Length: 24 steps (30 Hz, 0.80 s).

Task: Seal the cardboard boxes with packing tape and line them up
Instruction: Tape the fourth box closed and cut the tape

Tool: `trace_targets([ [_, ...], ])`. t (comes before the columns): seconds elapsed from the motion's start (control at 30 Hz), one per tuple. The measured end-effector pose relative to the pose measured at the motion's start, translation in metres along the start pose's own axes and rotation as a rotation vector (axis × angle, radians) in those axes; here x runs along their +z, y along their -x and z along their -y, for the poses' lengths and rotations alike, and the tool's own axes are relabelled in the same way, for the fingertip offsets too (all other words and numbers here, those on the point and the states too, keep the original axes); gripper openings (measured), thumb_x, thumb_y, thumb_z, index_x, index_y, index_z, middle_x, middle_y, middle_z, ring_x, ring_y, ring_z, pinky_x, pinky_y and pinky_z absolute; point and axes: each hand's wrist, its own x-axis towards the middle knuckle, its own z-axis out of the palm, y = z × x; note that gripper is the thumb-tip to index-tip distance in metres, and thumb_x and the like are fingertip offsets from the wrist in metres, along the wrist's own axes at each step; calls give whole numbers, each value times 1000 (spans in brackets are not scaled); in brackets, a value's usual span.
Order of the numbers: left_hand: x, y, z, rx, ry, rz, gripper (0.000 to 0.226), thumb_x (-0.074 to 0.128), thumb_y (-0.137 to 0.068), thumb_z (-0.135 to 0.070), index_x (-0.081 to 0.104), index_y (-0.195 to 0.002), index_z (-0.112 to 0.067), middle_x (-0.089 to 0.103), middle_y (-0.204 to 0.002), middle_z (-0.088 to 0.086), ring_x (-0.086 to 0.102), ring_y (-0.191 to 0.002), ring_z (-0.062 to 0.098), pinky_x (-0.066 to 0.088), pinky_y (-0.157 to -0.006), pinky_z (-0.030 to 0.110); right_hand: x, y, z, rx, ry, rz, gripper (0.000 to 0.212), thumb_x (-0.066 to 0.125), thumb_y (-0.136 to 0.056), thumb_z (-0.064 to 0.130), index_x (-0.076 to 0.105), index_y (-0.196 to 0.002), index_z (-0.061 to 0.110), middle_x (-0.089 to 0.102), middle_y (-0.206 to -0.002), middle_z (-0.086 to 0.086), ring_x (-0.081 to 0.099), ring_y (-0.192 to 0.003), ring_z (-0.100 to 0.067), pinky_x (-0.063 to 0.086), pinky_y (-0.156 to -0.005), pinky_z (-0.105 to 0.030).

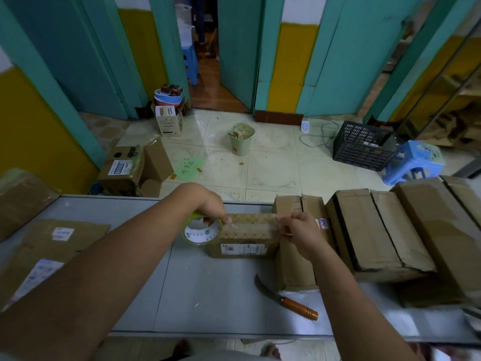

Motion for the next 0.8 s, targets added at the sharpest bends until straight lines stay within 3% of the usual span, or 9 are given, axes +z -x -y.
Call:
trace_targets([
  [0.07, -2, -2, -5, -34, -7, 26, 61, 56, -99, -66, 79, -102, -10, 70, -83, 3, 56, -77, 24, 47, -79, 36, -1, -1, -2, 21, -35, -13, 17, 62, -101, 7, 60, -86, 0, 60, -85, -14, 63, -83, -26, 56, -74, -35],
  [0.17, -6, -5, -13, -75, -13, 54, 55, 55, -98, -68, 75, -90, -18, 67, -71, -1, 55, -73, 22, 48, -80, 37, -1, -4, -6, 53, -56, -43, 14, 61, -102, 7, 64, -98, -6, 59, -88, -20, 60, -81, -29, 57, -78, -43],
  [0.27, -7, -8, -23, -110, -17, 77, 54, 55, -99, -66, 74, -87, -17, 67, -65, -3, 58, -68, 19, 48, -81, 37, -1, -4, -14, 99, -166, -46, 13, 58, -101, 4, 61, -88, 3, 56, -80, -14, 54, -69, -21, 50, -65, -33],
  [0.37, -8, -9, -34, -148, -32, 116, 53, 55, -100, -63, 75, -85, -16, 69, -68, -1, 60, -71, 19, 48, -82, 37, -4, -6, -24, 152, -228, -57, 6, 60, -101, 7, 63, -97, 4, 61, -91, -16, 61, -81, -24, 54, -69, -32],
  [0.47, -10, -9, -36, -169, -44, 128, 54, 56, -100, -63, 77, -90, -14, 71, -73, 1, 61, -80, 22, 48, -86, 39, -6, -8, -30, 136, -258, -23, 19, 62, -99, 4, 58, -80, 8, 59, -82, -13, 59, -78, -23, 55, -70, -32],
  [0.57, -12, -10, -34, -164, -48, 128, 54, 57, -100, -64, 77, -89, -15, 72, -73, -1, 61, -77, 21, 49, -86, 38, -6, -9, -32, 121, -244, -13, 23, 62, -98, 4, 56, -77, 9, 58, -82, -13, 60, -76, -21, 56, -70, -31],
  [0.7, -14, -11, -31, -173, -49, 134, 52, 61, -97, -65, 79, -93, -16, 72, -76, -1, 57, -68, 18, 48, -77, 35, -4, -13, -36, 146, -214, -32, 11, 63, -99, 6, 63, -96, -4, 67, -105, -23, 64, -91, -27, 57, -73, -29],
  [0.8, -13, -12, -32, -172, -62, 132, 52, 61, -97, -65, 79, -93, -16, 72, -75, -1, 57, -67, 18, 48, -77, 35, -3, -16, -41, 167, -174, -64, 21, 63, -100, 7, 65, -111, -10, 68, -114, -24, 67, -96, -29, 57, -76, -29],
])
